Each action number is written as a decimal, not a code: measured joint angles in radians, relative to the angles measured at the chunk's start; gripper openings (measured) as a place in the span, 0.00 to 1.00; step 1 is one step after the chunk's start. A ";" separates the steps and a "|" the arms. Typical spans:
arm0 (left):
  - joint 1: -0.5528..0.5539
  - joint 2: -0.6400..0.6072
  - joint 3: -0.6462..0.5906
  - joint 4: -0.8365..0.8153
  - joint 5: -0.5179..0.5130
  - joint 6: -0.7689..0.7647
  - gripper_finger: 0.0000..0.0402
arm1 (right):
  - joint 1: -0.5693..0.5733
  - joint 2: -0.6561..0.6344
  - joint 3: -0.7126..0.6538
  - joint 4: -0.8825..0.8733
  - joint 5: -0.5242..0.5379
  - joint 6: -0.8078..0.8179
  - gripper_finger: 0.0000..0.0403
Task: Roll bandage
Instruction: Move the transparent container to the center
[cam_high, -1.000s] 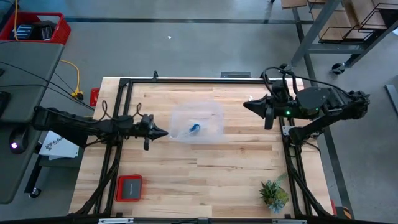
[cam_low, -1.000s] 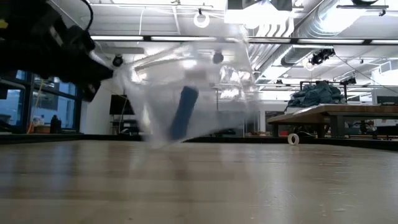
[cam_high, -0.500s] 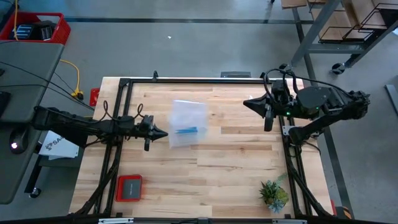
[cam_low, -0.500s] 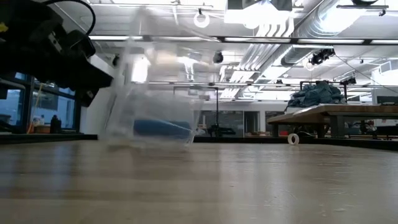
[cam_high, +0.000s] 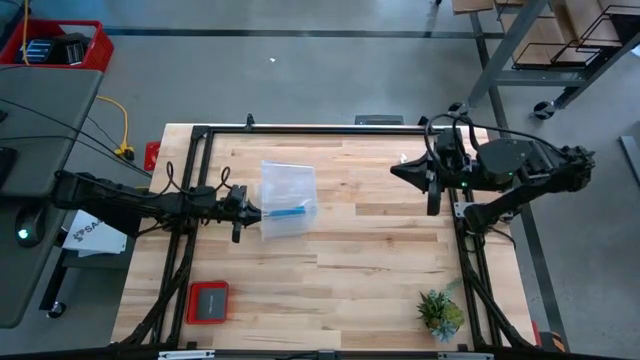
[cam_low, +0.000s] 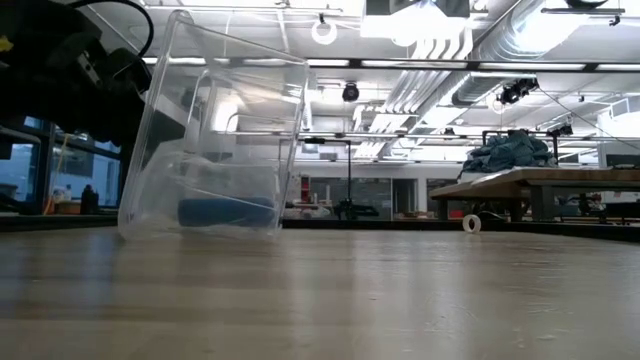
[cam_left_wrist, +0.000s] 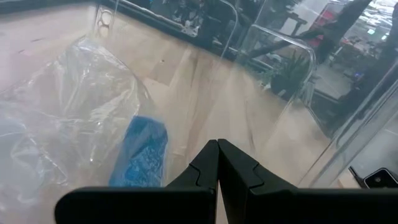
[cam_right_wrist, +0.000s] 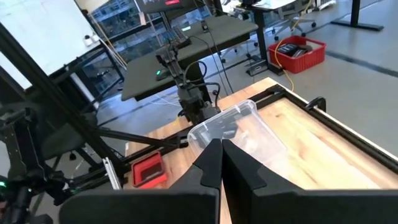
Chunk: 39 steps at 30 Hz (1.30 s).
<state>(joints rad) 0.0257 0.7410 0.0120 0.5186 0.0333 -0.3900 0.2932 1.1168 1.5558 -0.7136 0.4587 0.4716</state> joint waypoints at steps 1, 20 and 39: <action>0.000 0.000 0.000 0.000 0.000 0.000 0.00 | -0.001 0.000 0.000 0.000 0.000 -0.008 0.00; -0.002 0.000 0.001 0.000 -0.002 -0.020 0.00 | -0.008 0.000 0.000 0.037 -0.017 0.001 0.00; 0.107 0.034 0.431 -0.336 -0.173 0.158 0.00 | -0.008 0.068 0.000 -0.005 -0.041 0.007 0.00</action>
<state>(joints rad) 0.1326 0.7751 0.4433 0.1829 -0.1397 -0.2317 0.2855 1.1851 1.5562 -0.7182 0.4181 0.4786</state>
